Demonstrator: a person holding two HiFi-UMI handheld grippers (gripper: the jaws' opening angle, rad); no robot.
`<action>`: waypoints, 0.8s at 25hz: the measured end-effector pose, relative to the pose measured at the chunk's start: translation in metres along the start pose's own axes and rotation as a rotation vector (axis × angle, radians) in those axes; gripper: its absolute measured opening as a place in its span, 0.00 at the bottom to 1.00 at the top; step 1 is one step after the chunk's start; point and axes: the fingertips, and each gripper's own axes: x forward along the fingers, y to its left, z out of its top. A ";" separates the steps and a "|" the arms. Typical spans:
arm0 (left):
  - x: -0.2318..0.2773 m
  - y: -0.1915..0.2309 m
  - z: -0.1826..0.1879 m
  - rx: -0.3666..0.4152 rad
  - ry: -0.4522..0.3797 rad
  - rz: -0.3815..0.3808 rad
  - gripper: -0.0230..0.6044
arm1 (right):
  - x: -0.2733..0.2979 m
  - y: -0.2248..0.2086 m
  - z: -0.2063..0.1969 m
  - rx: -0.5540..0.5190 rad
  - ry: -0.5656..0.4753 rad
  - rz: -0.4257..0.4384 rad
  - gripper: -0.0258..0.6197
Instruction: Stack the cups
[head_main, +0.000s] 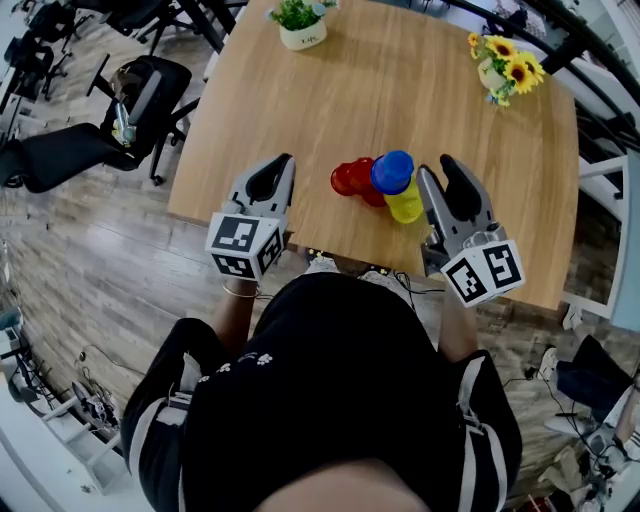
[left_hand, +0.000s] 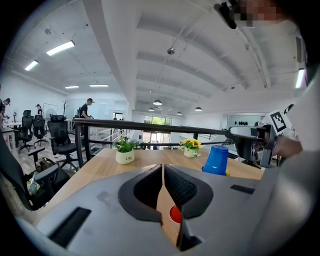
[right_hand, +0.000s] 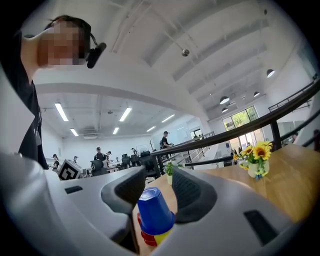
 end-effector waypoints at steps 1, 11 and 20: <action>0.002 -0.002 0.002 0.002 -0.003 -0.008 0.07 | -0.004 -0.003 0.005 -0.009 -0.019 -0.018 0.28; 0.018 -0.021 0.011 0.028 -0.007 -0.076 0.07 | -0.023 -0.022 0.000 -0.006 -0.039 -0.099 0.04; 0.023 -0.026 0.013 0.041 -0.003 -0.097 0.07 | -0.025 -0.028 -0.008 -0.002 -0.033 -0.122 0.04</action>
